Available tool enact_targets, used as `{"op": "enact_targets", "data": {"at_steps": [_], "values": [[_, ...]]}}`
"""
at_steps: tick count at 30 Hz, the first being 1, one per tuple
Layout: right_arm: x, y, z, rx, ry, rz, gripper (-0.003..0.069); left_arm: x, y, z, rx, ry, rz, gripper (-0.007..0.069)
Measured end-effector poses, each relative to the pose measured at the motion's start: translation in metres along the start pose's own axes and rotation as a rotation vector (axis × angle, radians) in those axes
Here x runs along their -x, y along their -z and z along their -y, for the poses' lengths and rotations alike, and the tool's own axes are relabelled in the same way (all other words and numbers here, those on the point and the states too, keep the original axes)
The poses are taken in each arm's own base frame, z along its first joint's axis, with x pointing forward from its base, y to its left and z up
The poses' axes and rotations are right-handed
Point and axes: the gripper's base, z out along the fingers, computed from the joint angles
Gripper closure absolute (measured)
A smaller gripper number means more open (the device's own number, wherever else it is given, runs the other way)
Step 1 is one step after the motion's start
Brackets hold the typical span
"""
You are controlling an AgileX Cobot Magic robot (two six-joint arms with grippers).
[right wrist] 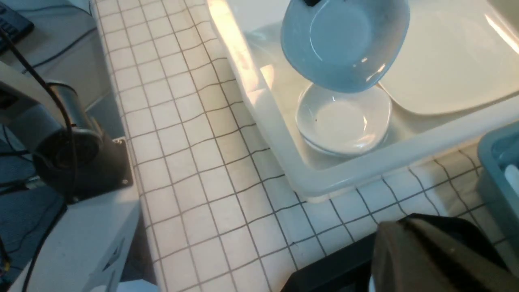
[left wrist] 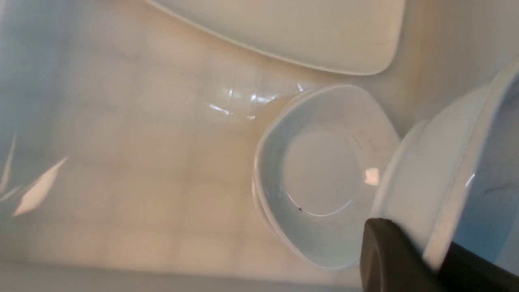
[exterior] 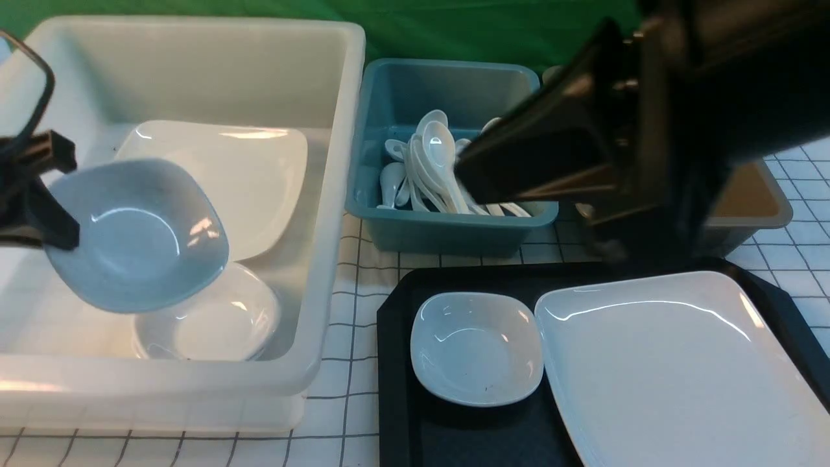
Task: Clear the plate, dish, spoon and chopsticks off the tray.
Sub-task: Use the left arm to put the small plate into the large storage box on the left, then use the left arm to grab a small plate from the dinner plate
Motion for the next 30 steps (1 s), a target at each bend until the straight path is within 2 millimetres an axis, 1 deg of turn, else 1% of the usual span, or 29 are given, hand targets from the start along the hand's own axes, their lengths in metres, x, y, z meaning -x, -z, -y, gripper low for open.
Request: {"op": "enact_targets", "data": {"at_steps": [1,3,5,8,10,12,13,14,16,18,20,21,23,24,25,26,27,28,29,30], "values": [[0.006,-0.005,-0.004,0.006,0.013,-0.001,0.0651,-0.002,-0.012,-0.004,-0.004,0.026,-0.026,0.0598],[0.013,-0.015,-0.009,0.020,0.030,-0.007,0.0651,-0.007,-0.029,-0.008,-0.010,0.057,-0.079,0.0598],[0.018,-0.023,-0.011,0.028,0.034,-0.012,0.0651,-0.011,-0.043,-0.010,-0.008,0.070,-0.127,0.0595],[0.019,-0.029,-0.010,0.028,0.026,-0.019,0.0651,-0.011,-0.057,-0.012,0.001,0.075,-0.138,0.0573],[0.019,-0.029,-0.009,0.025,0.019,-0.021,0.0651,-0.009,-0.064,-0.015,0.008,0.084,-0.126,0.0531],[0.020,-0.029,-0.010,0.025,0.013,-0.020,0.0651,-0.008,-0.069,-0.017,0.017,0.087,-0.120,0.0468],[0.020,-0.029,-0.010,0.025,0.009,-0.020,0.0651,-0.007,-0.071,-0.018,0.018,0.090,-0.121,0.0438],[0.019,-0.029,-0.010,0.023,0.008,-0.021,0.0651,-0.008,-0.072,-0.018,0.019,0.089,-0.127,0.0391],[0.019,-0.029,-0.009,0.018,0.009,-0.027,0.0651,-0.008,-0.070,-0.018,0.022,0.070,-0.140,0.0333],[0.017,-0.029,-0.007,-0.006,0.021,-0.047,0.0651,-0.005,-0.061,-0.015,0.033,0.029,-0.167,0.0248],[0.013,-0.029,-0.001,-0.065,0.029,-0.094,0.0650,0.002,-0.043,-0.010,0.052,-0.018,-0.158,0.0193],[0.010,-0.028,0.002,-0.103,0.029,-0.123,0.0650,0.007,-0.031,-0.007,0.059,-0.037,-0.141,0.0177],[0.006,-0.024,0.008,-0.174,0.032,-0.175,0.0648,0.014,-0.009,0.002,0.055,-0.058,-0.093,0.0174],[0.003,-0.018,0.012,-0.238,0.024,-0.198,0.0648,0.015,0.009,0.013,0.036,-0.083,-0.051,0.0195],[0.001,-0.012,0.017,-0.304,0.028,-0.214,0.0648,0.015,0.021,0.024,0.011,-0.112,-0.014,0.0227],[0.000,-0.005,0.019,-0.348,0.024,-0.210,0.0648,0.014,0.032,0.036,-0.015,-0.146,0.018,0.0263],[-0.002,0.002,0.022,-0.391,0.022,-0.211,0.0648,0.011,0.041,0.053,-0.051,-0.201,0.050,0.0319],[-0.004,0.007,0.025,-0.413,0.012,-0.208,0.0648,0.008,0.047,0.064,-0.075,-0.239,0.067,0.0358],[-0.007,0.020,0.028,-0.447,-0.008,-0.192,0.0648,-0.001,0.054,0.088,-0.130,-0.317,0.096,0.0443],[-0.011,0.029,0.031,-0.468,-0.028,-0.185,0.0648,-0.009,0.056,0.108,-0.177,-0.385,0.109,0.0500]]}}
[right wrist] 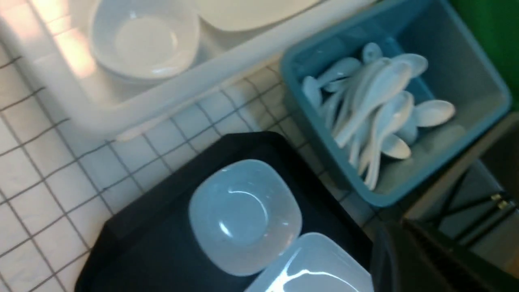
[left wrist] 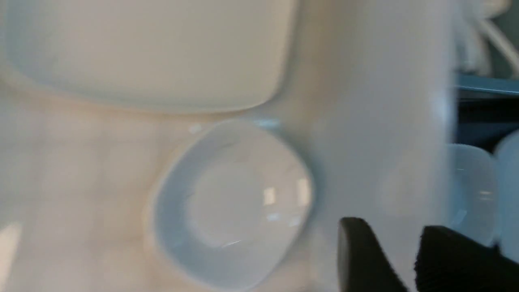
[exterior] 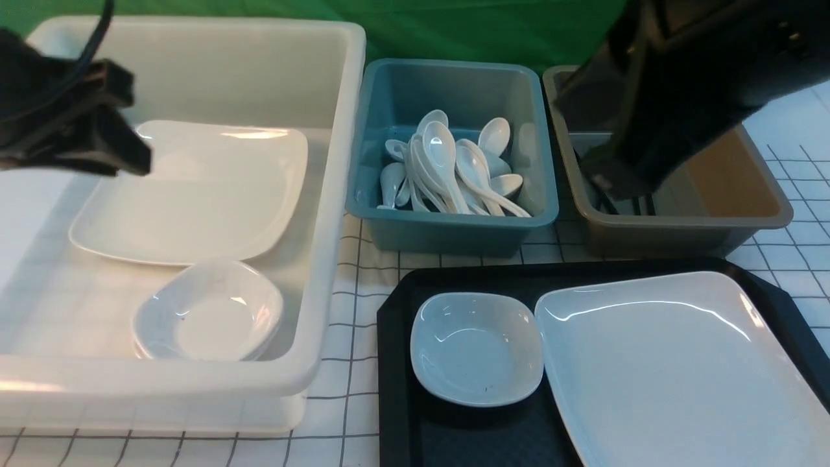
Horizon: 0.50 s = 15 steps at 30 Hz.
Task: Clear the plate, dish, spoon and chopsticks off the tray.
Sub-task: Use the left arm to grab a small plate from the dinner plate
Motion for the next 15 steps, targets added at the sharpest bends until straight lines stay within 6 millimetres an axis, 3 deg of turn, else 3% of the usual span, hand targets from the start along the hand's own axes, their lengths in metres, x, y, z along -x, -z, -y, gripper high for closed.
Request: {"op": "enact_targets", "data": {"at_steps": [1,3,7,9,12,15], "values": [[-0.001,0.001,0.001,-0.004,-0.004,0.000,0.0648,0.000,0.001,0.005,-0.011,-0.014,0.007,0.0523],[-0.021,0.014,0.018,-0.044,-0.074,-0.010,0.0650,-0.010,-0.010,0.067,-0.154,-0.192,0.015,0.0602],[-0.062,0.018,0.030,-0.063,-0.185,-0.082,0.0652,-0.039,-0.041,0.134,-0.248,-0.428,-0.069,0.0610],[-0.082,0.016,0.029,-0.061,-0.222,-0.125,0.0652,-0.055,-0.059,0.157,-0.238,-0.515,-0.117,0.0591],[-0.119,0.013,0.022,-0.058,-0.266,-0.205,0.0653,-0.089,-0.102,0.190,-0.156,-0.686,-0.214,0.0503],[-0.144,0.019,0.011,-0.045,-0.302,-0.223,0.0653,-0.113,-0.141,0.203,-0.084,-0.797,-0.292,0.0388]]}}
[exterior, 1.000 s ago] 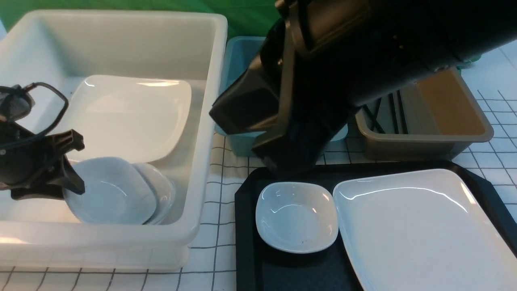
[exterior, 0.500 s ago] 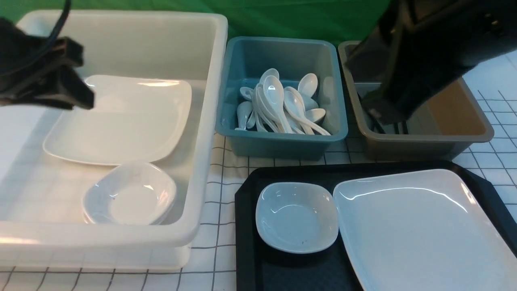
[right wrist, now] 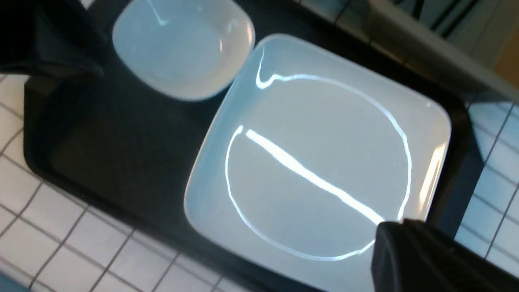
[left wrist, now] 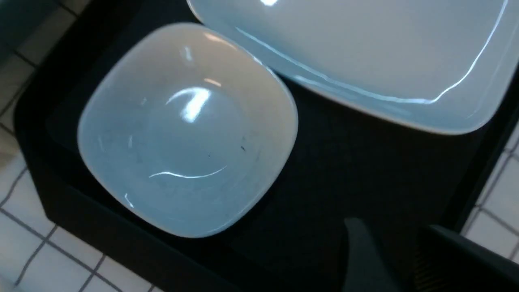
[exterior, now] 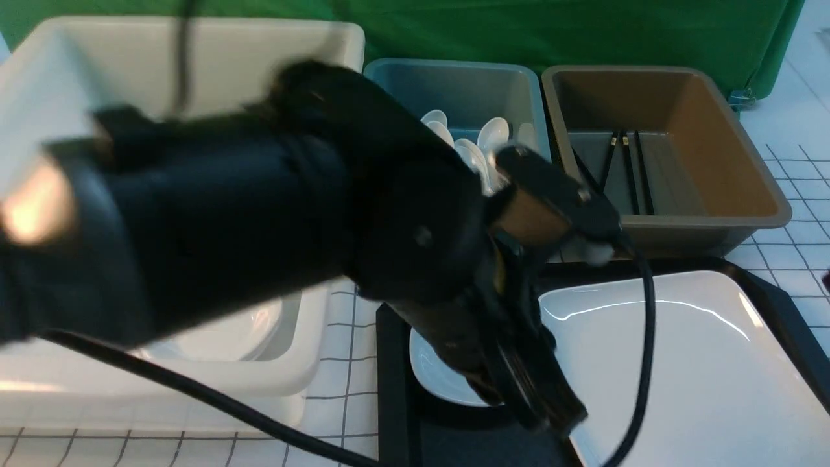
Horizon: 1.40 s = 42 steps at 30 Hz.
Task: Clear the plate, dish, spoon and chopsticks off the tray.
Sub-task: Use the left arm to grab a small plate from the dinner plate
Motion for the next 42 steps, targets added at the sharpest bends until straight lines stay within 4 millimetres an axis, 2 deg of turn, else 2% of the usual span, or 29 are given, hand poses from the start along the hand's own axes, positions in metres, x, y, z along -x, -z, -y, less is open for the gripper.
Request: {"op": "enact_targets", "data": {"at_steps": [3,4,6,7,9,16,23,24,27,32,34,38,42], "values": [[-0.016,0.006,-0.002,0.012,-0.042,0.016,0.0653,-0.001,-0.039,0.009,0.030,-0.055,-0.070,0.0262],[-0.022,0.013,-0.003,0.018,-0.057,0.046,0.0653,-0.001,-0.051,0.011,0.040,-0.071,-0.089,0.0220],[-0.026,0.021,-0.004,0.031,-0.075,0.077,0.0653,-0.003,-0.066,0.011,0.050,-0.088,-0.112,0.0174],[-0.032,0.030,-0.007,0.059,-0.097,0.116,0.0655,-0.004,-0.080,0.010,0.072,-0.113,-0.126,0.0116],[-0.037,0.040,-0.011,0.104,-0.114,0.156,0.0654,-0.005,-0.093,0.008,0.103,-0.135,-0.142,0.0073],[-0.039,0.048,-0.024,0.249,-0.143,0.189,0.0654,-0.007,-0.113,0.002,0.184,-0.189,-0.153,0.0053],[-0.039,0.048,-0.024,0.256,-0.135,0.192,0.0654,-0.002,-0.120,0.003,0.174,-0.207,-0.096,0.0138],[-0.039,0.048,-0.024,0.257,-0.129,0.193,0.0654,-0.003,-0.124,0.003,0.173,-0.202,-0.105,0.0191],[-0.039,0.048,-0.024,0.258,-0.126,0.193,0.0654,-0.006,-0.131,0.001,0.166,-0.173,-0.128,0.0278],[-0.039,0.048,-0.025,0.260,-0.121,0.196,0.0654,-0.003,-0.129,-0.006,0.172,-0.134,-0.133,0.0467],[-0.039,0.048,-0.025,0.260,-0.121,0.196,0.0654,0.000,-0.126,-0.006,0.175,-0.136,-0.120,0.0498],[-0.038,0.048,-0.024,0.258,-0.123,0.210,0.0654,0.014,-0.097,-0.005,0.151,-0.069,-0.067,0.0584],[-0.034,0.049,-0.024,0.254,-0.125,0.248,0.0654,0.029,-0.061,-0.002,0.085,0.026,0.007,0.0599]]}}
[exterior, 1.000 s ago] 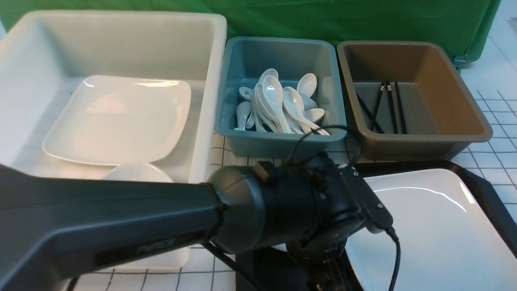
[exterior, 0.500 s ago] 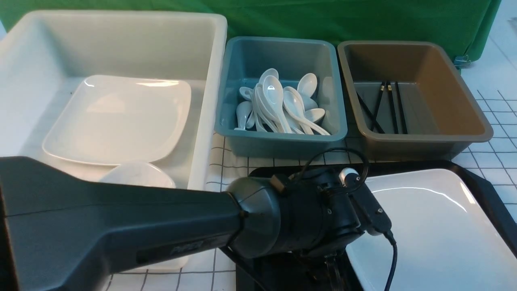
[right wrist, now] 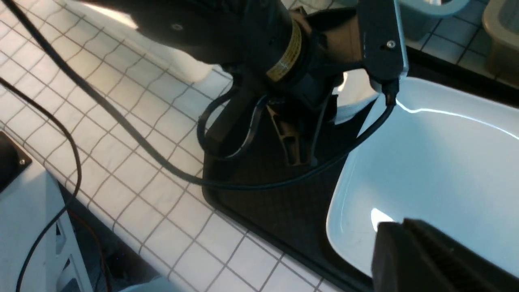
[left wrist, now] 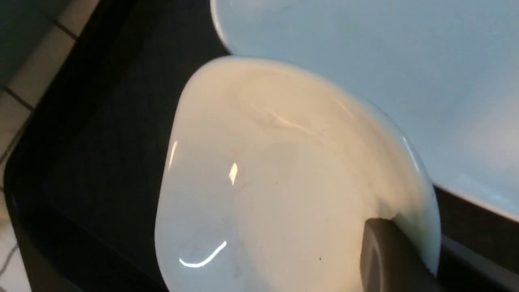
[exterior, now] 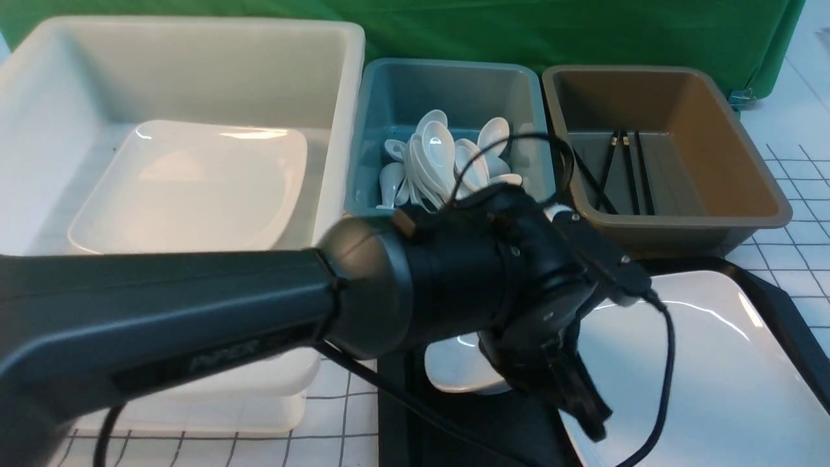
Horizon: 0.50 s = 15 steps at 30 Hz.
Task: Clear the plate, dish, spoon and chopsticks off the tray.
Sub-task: Use the left arm to put the small plate into the large storage box on the left
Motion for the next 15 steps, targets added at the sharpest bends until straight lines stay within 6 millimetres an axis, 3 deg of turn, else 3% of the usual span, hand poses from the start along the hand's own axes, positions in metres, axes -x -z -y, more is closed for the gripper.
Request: {"op": "enact_targets", "data": {"at_steps": [3,6,7,8,9,12,15], "values": [[0.003,0.000,0.000,-0.002,-0.003,0.032,0.0653,0.012,0.039,-0.005,-0.017,0.033,0.080,0.0599],[0.007,0.005,-0.001,-0.002,-0.002,0.059,0.0653,0.021,0.093,-0.014,-0.005,0.045,0.185,0.0599],[0.008,0.005,-0.001,-0.002,-0.002,0.062,0.0653,0.021,0.097,-0.014,-0.005,0.047,0.192,0.0599],[0.013,0.012,-0.002,-0.002,0.001,0.098,0.0653,0.022,0.126,-0.021,0.027,0.039,0.250,0.0599],[0.016,0.015,-0.002,-0.002,0.003,0.113,0.0653,0.022,0.140,-0.025,0.042,0.043,0.281,0.0599],[0.033,0.023,-0.004,-0.004,0.042,0.140,0.0653,0.015,0.192,-0.049,0.138,0.071,0.376,0.0599],[0.056,0.021,-0.005,0.008,0.085,0.103,0.0653,0.001,0.220,-0.080,0.238,0.134,0.387,0.0599]]}}
